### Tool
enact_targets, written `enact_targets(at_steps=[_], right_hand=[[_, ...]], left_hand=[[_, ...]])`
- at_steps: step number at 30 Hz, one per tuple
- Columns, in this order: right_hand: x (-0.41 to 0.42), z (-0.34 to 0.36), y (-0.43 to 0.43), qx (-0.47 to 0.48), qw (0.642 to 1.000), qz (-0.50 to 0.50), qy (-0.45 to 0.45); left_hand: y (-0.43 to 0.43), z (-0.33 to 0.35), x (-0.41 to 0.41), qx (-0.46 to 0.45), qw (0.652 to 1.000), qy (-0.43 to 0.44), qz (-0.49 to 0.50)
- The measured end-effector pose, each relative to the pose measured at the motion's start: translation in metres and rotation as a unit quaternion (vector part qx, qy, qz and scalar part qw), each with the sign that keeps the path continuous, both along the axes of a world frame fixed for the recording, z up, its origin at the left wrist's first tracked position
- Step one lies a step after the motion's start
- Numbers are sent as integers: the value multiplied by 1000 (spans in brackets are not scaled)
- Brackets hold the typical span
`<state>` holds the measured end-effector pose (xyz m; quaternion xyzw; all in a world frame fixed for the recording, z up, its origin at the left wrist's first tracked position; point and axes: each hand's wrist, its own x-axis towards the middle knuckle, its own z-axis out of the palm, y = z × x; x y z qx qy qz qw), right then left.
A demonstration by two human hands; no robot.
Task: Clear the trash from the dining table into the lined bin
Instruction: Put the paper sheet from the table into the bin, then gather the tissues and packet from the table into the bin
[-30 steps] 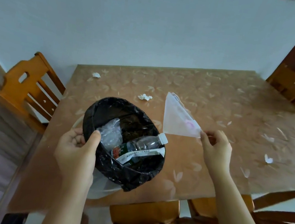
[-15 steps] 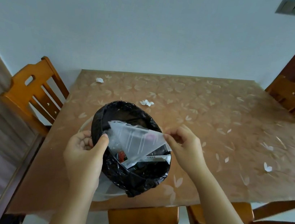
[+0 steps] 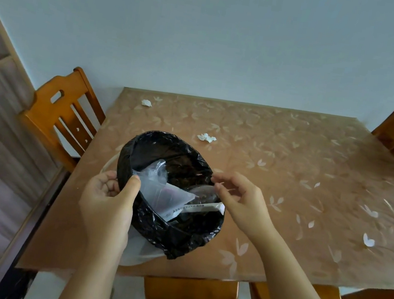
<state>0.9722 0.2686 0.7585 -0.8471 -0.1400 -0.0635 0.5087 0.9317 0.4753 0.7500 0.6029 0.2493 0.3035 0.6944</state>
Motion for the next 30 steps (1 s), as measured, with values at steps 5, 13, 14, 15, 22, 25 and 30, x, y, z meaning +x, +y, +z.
enact_targets(at_steps=[5,13,14,15,22,25,30], right_hand=[[8,-11,-8,-107,990,-70,-53],[15,-38,0,-249,965,-62,-57],[16,-42,3,-268,961,-53,-45],[16,-46,8,-282,958,-46,-36],[-12,-64,58,-320,947,-29,-2],[-26,-66,84,-336,941,-37,7],[-70,-67,148,-319,944,-81,33]], left_hand=[[9,3,-2,0,999,-2,42],[29,4,-16,14,991,-9,133],[32,4,-19,11,990,-10,139],[36,4,-23,10,989,-13,145],[81,-4,-55,14,984,1,176],[112,-5,-70,0,985,0,171],[177,-2,-102,-11,992,-11,125]])
